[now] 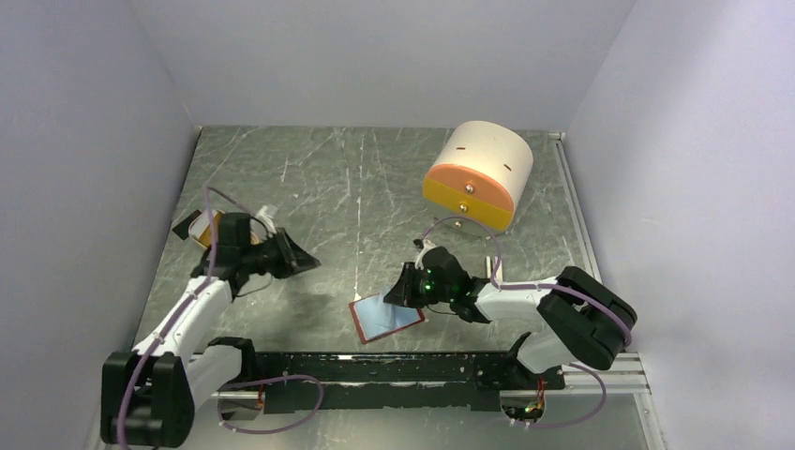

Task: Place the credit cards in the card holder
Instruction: Turn over the card slot in the card holder.

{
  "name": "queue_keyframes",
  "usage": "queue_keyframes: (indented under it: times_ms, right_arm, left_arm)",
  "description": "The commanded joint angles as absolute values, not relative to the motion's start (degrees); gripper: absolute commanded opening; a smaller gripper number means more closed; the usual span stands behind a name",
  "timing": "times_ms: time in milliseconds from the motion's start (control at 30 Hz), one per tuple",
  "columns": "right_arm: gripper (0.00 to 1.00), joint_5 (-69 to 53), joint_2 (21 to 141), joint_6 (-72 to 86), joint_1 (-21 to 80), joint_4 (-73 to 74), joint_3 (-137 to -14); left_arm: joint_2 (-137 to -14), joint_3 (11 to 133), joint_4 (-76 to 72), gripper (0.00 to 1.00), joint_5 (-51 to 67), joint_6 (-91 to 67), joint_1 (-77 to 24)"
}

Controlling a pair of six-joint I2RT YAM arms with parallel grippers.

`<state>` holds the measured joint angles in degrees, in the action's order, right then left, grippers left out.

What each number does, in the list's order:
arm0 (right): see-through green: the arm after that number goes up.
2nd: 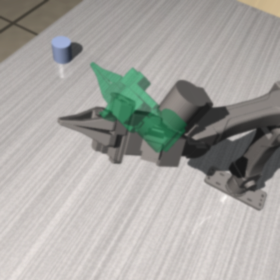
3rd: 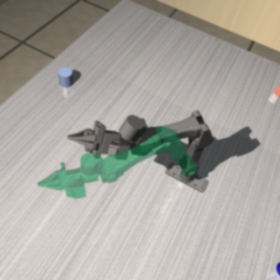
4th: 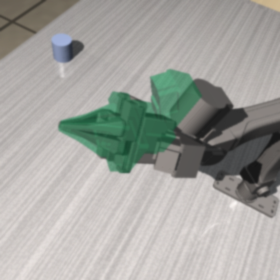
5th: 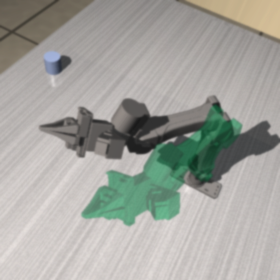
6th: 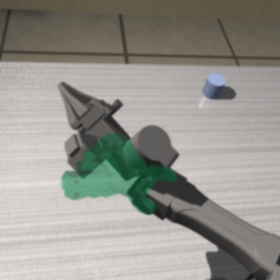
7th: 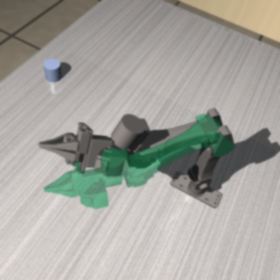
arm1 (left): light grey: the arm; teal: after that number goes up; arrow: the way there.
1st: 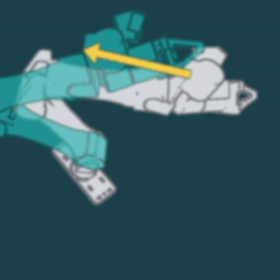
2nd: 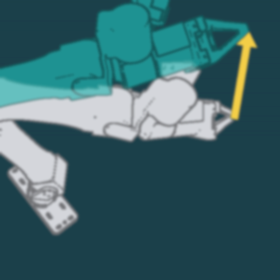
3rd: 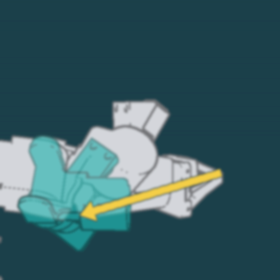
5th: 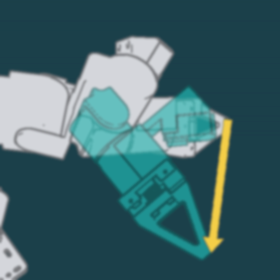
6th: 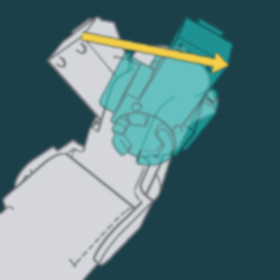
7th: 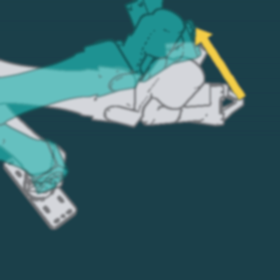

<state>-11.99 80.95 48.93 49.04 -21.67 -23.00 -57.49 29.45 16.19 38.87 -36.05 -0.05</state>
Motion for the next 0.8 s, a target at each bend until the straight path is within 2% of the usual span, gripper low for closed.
queue_keyframes:
  times_ms: [0, 100, 367, 600, 667, 767]
  right_arm:
    - [0.18, -19.9, 82.82, 54.09, 47.31, -35.12, -20.12]
    - [0.18, -20.63, 83.74, 55.37, 47.02, -38.54, -18.48]
    - [0.18, -21.27, 83.83, 55.61, 46.6, -39.9, -17.83]
    - [0.2, -20.3, 82.7, 54.64, 46.55, -37.94, -17.75]
    - [0.22, -19.91, 82.28, 54.05, 46.4, -36.73, -17.97]
    - [0.34, -18.72, 79.56, 52.5, 45.51, -31.82, -18.55]
  left_arm:
    - [-58.08, 24.25, -1.55, 0.15, 37.51, -50.85, -11.57]
    - [-63.18, 22.88, -7.86, 0.09, 34.55, -54.54, -18.45]
    - [-77.01, 26.32, -13.7, 0.09, 29.15, -56.0, -28.0]
    - [-84.9, 30.2, -16.4, 0.09, 29.38, -57.84, -34.64]
    - [-86.96, 30.75, -17.84, 0.09, 29.89, -59.02, -36.68]
    - [-89.04, 30.53, -22.11, 0.09, 30.7, -61.78, -39.37]
